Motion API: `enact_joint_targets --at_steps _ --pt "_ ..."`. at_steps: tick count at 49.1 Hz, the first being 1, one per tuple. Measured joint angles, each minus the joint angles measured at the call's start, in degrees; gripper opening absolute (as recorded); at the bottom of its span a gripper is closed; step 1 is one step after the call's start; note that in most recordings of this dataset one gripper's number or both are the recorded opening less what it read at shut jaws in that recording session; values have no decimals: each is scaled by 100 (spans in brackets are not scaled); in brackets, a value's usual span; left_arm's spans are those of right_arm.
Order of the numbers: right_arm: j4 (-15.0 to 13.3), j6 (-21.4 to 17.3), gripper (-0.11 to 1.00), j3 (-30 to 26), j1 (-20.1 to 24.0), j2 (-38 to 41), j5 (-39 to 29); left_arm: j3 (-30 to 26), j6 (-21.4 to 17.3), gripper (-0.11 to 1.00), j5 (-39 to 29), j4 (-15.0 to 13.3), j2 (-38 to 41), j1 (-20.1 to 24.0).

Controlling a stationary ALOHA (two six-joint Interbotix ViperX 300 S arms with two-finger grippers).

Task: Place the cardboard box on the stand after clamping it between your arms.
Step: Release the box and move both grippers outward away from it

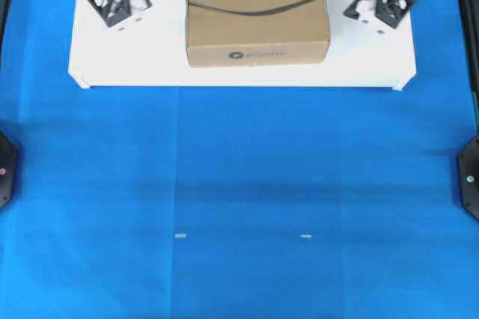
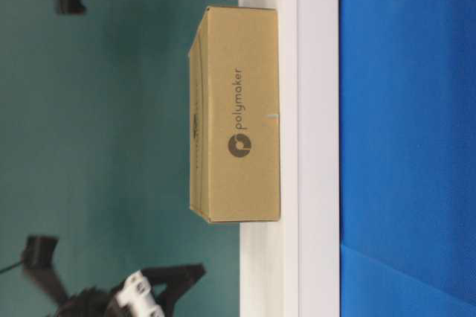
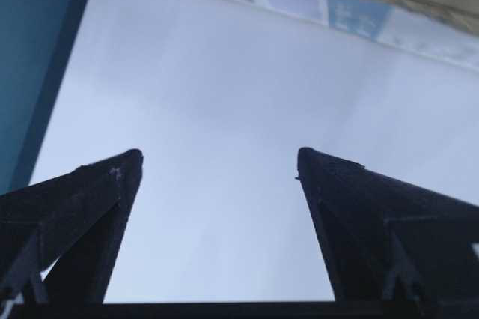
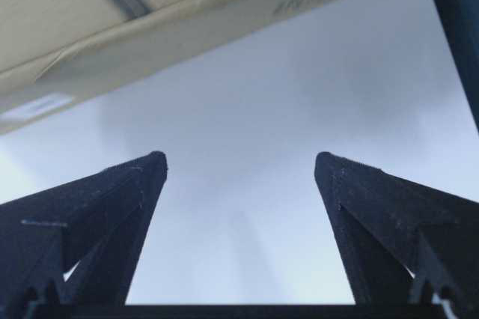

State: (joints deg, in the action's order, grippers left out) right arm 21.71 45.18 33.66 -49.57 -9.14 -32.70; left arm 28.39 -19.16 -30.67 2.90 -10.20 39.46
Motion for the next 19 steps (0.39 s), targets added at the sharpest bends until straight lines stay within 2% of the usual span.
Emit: enact_joint_targets --at_steps 6,10,15,19 --pt "44 -185 97 290 18 -615 0 316 176 81 88 0 -554 -132" --pt "53 -396 97 466 88 -1011 18 510 360 81 237 9 -870 -369" --pt "62 -650 97 686 316 -1424 97 756 589 81 466 0 -1204 -721" --pt "70 -870 97 914 668 -1749 290 958 773 81 650 0 -1459 -1037"
